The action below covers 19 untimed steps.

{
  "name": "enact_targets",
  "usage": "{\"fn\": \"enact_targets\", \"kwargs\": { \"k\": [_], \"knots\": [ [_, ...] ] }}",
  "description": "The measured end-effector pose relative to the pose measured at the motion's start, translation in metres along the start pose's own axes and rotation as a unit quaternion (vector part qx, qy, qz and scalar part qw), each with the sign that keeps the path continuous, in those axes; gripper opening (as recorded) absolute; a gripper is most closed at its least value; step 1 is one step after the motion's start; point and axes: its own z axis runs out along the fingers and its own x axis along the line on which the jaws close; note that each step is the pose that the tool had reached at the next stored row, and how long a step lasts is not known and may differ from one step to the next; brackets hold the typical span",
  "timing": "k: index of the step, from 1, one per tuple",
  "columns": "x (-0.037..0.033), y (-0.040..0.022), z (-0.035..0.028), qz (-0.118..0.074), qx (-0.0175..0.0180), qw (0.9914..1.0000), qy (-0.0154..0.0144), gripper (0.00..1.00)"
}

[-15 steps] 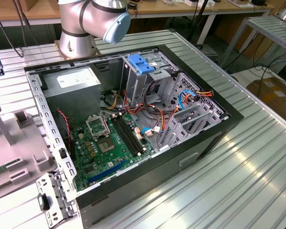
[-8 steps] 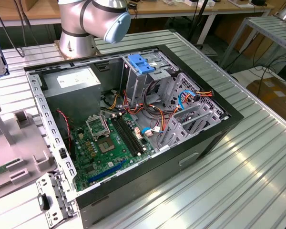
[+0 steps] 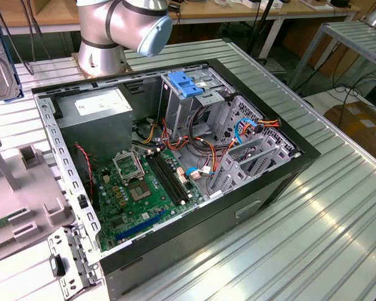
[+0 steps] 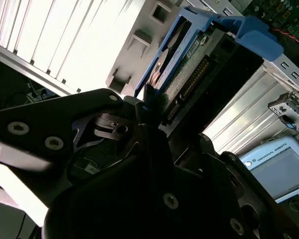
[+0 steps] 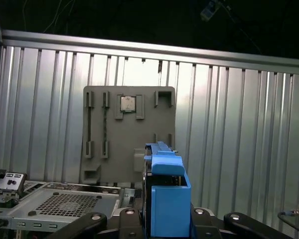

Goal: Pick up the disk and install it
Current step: 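Pick up the disk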

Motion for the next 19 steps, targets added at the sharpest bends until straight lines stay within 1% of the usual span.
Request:
{"fn": "enact_targets", "kwargs": {
  "k": [1,5,7,19],
  "knots": [
    [0.0006,-0.0022,-0.0001,0.000,0.0000,1.00000,0.0000,0.36],
    [0.0019,-0.0074,-0.0003,0.000,-0.0001,1.00000,0.0000,0.36],
    [0.0033,-0.0132,-0.0006,0.000,-0.0003,1.00000,0.0000,0.36],
    [0.0084,-0.0333,-0.0015,0.000,-0.0007,1.00000,-0.0001,0.36]
  ]
}}
